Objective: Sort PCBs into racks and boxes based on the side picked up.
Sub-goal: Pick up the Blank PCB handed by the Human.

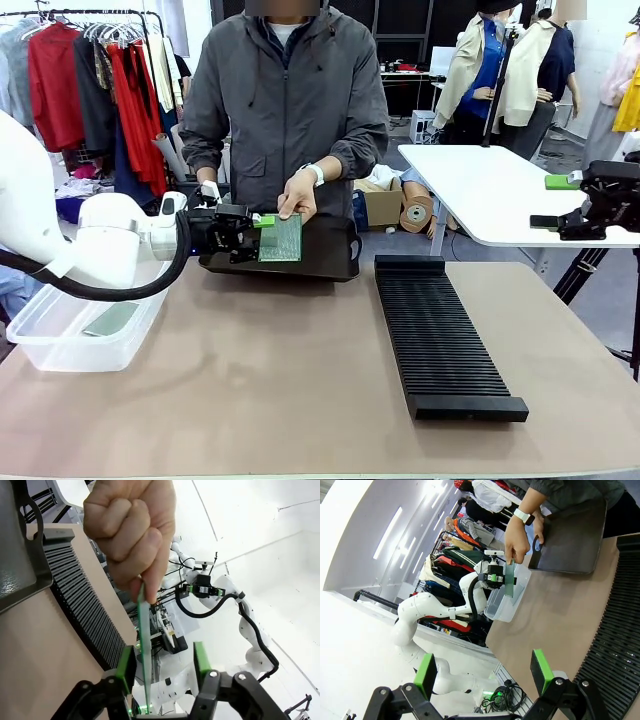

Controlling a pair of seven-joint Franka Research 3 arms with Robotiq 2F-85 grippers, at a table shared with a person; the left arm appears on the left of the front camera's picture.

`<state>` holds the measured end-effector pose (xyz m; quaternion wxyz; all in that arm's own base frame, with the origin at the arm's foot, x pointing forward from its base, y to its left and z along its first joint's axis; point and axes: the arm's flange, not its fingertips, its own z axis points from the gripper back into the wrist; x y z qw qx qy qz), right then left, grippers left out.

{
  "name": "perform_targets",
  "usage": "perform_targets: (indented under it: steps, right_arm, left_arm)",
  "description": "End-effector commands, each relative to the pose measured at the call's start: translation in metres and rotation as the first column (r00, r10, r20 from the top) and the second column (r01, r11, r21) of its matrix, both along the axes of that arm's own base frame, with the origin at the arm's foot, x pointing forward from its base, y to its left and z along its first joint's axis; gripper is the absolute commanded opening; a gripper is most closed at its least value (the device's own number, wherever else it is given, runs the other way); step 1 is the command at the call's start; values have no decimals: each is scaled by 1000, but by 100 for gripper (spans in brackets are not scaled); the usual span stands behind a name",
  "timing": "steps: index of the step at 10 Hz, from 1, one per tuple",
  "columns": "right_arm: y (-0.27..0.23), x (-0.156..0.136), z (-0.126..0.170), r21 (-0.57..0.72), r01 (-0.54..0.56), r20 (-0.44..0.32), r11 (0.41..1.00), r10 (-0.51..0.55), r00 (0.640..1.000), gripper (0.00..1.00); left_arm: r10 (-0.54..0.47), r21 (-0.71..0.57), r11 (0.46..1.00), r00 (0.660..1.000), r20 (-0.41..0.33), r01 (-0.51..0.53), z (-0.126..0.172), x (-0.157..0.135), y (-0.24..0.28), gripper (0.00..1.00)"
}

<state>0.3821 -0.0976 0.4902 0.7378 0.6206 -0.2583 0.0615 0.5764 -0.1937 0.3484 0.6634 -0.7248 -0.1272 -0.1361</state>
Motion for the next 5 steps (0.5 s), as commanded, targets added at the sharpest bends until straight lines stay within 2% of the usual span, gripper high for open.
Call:
perform_targets:
  steps: [1,3,4,5]
  right_arm:
    - [0,0,2,8,-2,5,1000,2,1000,100]
    - [0,0,2,8,-2,5,1000,2,1000,100]
    - [0,0,2,8,-2,5,1000,2,1000,100]
    - [0,0,2,8,-2,5,1000,2,1000,100]
  left_arm:
    - [-7,-4,1000,1000,-24,7,1,-1,-4,41]
    - [-9,6,1000,1000,-27,9,-1,0,-6,6]
    - [-5,8,1000,999,-32,6,-2,0,-6,0]
    - [-6,8,1000,999,-39,7,-2,0,-6,0]
